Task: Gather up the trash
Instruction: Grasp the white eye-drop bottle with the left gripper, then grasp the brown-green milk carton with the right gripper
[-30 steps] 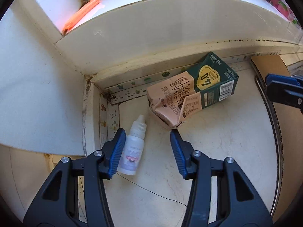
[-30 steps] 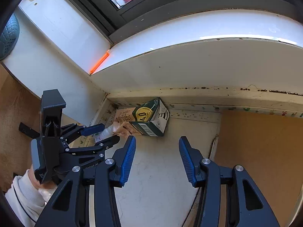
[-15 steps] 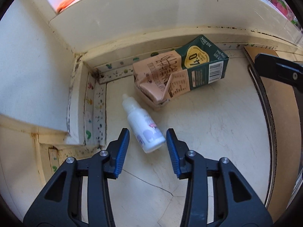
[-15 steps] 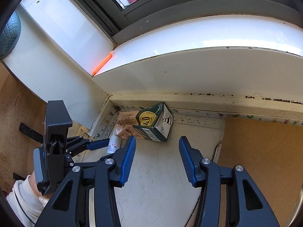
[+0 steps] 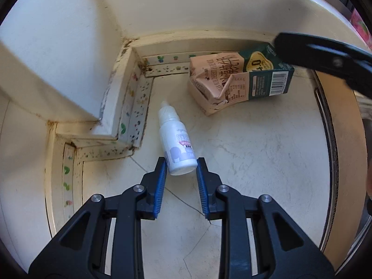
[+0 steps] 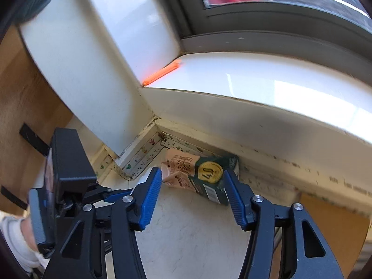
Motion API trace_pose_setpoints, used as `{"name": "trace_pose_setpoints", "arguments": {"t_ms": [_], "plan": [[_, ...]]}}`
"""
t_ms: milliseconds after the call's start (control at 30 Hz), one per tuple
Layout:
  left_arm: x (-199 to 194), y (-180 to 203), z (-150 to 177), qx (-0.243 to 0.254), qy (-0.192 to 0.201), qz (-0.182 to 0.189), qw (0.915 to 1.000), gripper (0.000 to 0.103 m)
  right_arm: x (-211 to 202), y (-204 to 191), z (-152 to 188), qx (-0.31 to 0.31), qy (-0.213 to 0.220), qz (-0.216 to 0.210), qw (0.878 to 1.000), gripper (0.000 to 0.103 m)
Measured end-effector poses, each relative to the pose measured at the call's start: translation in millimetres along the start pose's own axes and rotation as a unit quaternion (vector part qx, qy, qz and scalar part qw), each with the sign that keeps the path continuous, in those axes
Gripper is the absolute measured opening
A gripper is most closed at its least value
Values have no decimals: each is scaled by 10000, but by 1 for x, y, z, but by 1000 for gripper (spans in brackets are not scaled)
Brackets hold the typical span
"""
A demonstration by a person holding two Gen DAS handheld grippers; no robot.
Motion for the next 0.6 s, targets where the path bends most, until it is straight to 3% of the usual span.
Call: {"name": "trace_pose_setpoints", "arguments": {"t_ms": [200, 500, 600], "plan": [[-23, -8, 30, -467, 92, -34, 9989, 22, 34, -5, -6, -529, -292, -158, 9980, 56], [-51, -26, 66, -591, 147, 99, 9981, 22, 54, -9, -9, -1053, -648, -718, 9897, 56], [-56, -27, 72, -645, 148, 119, 9977, 22, 57, -17, -9, -1464, -734, -708, 9840, 56]]}}
Point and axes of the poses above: each gripper's, at about its wrist camera, not at the fingertips, and x roughly the way its jaws point, y to its right, z to its underside, the point moved 6 cm from there along x, roughly the way its jaws point, and after that the axes turned 5 degrees about y, right-handed, at the moved point
